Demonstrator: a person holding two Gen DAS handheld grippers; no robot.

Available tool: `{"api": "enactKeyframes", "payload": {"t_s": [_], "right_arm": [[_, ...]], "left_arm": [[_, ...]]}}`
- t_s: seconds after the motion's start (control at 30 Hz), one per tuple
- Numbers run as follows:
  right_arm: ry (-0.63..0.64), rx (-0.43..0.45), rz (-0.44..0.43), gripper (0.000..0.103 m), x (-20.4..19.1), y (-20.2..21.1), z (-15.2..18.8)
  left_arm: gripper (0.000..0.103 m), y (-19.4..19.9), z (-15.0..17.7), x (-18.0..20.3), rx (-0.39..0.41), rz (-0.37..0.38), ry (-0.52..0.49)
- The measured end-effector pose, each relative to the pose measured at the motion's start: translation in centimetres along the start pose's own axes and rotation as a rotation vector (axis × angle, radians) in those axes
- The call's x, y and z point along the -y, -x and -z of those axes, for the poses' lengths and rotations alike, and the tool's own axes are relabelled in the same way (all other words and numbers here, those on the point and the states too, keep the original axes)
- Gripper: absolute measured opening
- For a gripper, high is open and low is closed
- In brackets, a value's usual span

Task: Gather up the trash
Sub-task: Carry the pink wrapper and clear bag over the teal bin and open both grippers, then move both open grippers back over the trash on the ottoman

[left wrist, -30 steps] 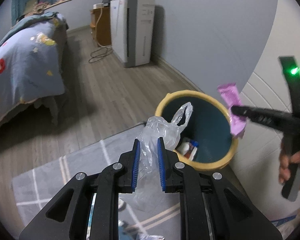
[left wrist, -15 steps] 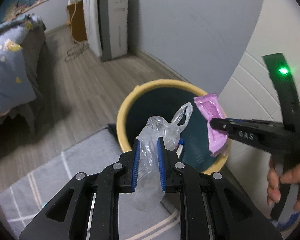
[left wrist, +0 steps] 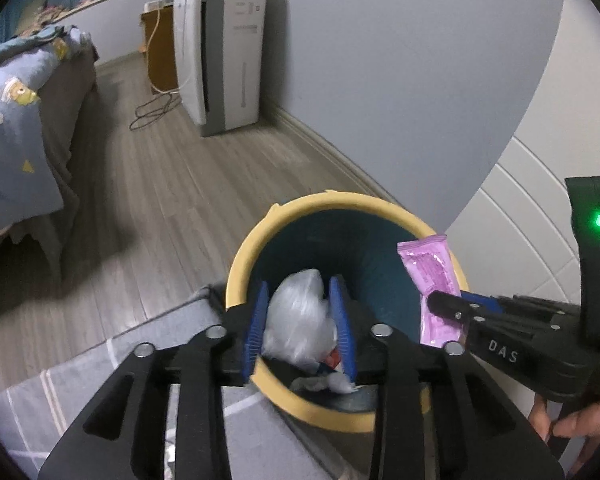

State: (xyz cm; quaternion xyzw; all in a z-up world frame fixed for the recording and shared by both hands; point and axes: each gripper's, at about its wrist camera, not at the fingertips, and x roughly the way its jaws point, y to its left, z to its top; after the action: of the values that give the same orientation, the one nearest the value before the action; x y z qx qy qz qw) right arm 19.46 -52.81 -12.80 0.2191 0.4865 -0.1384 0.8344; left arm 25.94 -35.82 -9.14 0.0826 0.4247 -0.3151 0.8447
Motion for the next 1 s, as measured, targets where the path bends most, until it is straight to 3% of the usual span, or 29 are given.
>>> {"api": "enactKeyframes", "payload": {"t_s": [0.13,0.2,0.23,0.3,0.4,0.5,0.77,1.0], "right_arm": [[-0.005,0.001,0.002,0.016,0.1,0.0,0.0],[-0.01,0.005,0.004,0.02,0.1,0.0,0.0],[-0.011,0.01,0.009,0.03,0.0,0.1,0.0],[-0.006,0.022,0.021,0.046,-0.2,0.3,-0.1],[0.016,0.048,0.042,0.072,-0.6,0.7,-0.2],[0.022,0.063,0.051,0.092,-0.8,1.0,-0.2],[-0.006,0.063,0.048,0.096,-1.4,2.3,-0.2],[0.086,0.139,0.068,0.097,-4.5,6.2,0.0]], "left_arm": [[0.04,-0.2,0.3,-0.1,-0.003,-0.004,-0.011],[0.048,0.0,0.6,-0.2,0.003,-0.014,-0.014],[0.052,0.1,0.7,-0.4,0.007,-0.021,-0.011],[0.071,0.5,1.0,-0.7,0.015,-0.033,-0.015],[0.088,1.4,1.6,-1.0,0.041,-0.07,-0.042],[0.093,2.2,2.3,-1.4,0.063,-0.122,-0.074],[0.093,3.2,4.3,-3.8,0.025,-0.189,-0.063],[0.093,7.7,5.4,-5.4,0.055,-0.21,-0.044]]}}
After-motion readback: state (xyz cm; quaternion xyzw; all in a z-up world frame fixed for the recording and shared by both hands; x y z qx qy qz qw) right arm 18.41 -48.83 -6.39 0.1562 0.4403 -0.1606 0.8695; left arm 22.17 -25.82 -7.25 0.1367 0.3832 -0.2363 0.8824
